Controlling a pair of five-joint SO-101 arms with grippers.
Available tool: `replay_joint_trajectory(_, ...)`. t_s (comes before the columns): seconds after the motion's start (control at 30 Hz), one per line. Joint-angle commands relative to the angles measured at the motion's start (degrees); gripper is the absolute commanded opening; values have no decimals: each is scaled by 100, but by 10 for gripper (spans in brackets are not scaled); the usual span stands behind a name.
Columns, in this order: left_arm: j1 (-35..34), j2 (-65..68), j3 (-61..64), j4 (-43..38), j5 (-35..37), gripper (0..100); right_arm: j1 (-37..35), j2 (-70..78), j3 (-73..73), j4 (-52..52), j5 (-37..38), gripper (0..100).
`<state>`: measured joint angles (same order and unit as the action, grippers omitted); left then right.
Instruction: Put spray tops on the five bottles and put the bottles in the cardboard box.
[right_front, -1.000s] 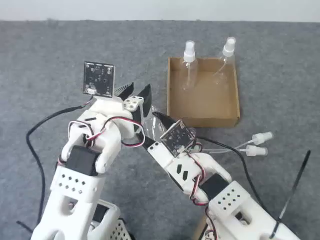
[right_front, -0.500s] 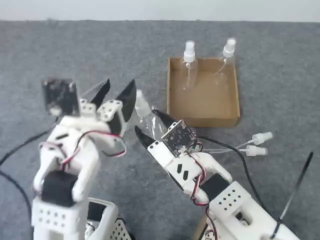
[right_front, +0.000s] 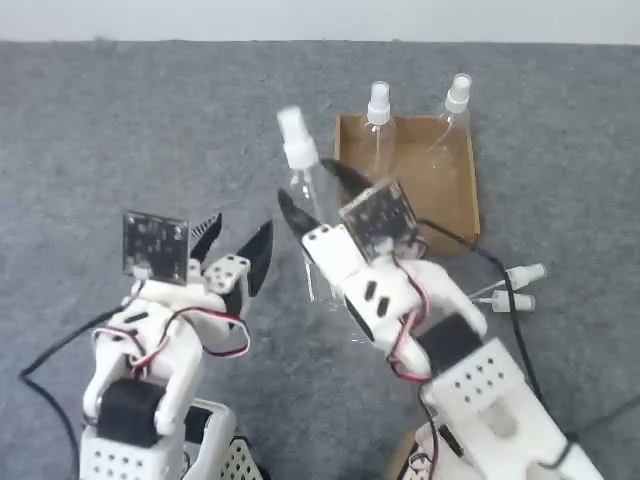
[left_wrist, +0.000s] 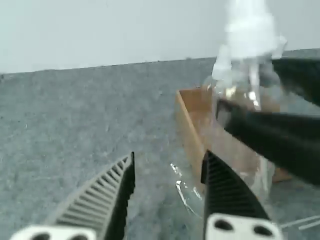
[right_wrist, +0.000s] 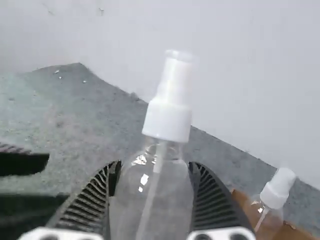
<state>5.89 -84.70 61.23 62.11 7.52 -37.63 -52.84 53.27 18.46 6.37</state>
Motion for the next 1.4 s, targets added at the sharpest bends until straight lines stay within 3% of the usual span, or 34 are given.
replay_joint_trajectory(0.0, 53, -800, 400, -18, -387, 204, 84, 945, -1134, 22, -88, 6)
replay_joint_trajectory(0.2, 774, -1310, 1165, -185, -466, 304, -57, 1508, -1873, 365, -440, 6)
replay_joint_trajectory(0.53, 791, -1196, 1385, -519, -475, 308, -295, 347, -1662, 1833, -598, 6)
replay_joint_trajectory(1.23, 800, -1196, 1393, -501, -475, 308, -242, -207, -1521, 2501, -580, 6)
replay_joint_trajectory(1.37, 791, -1196, 1393, -484, -475, 308, 127, -180, -1547, 2475, -563, 6)
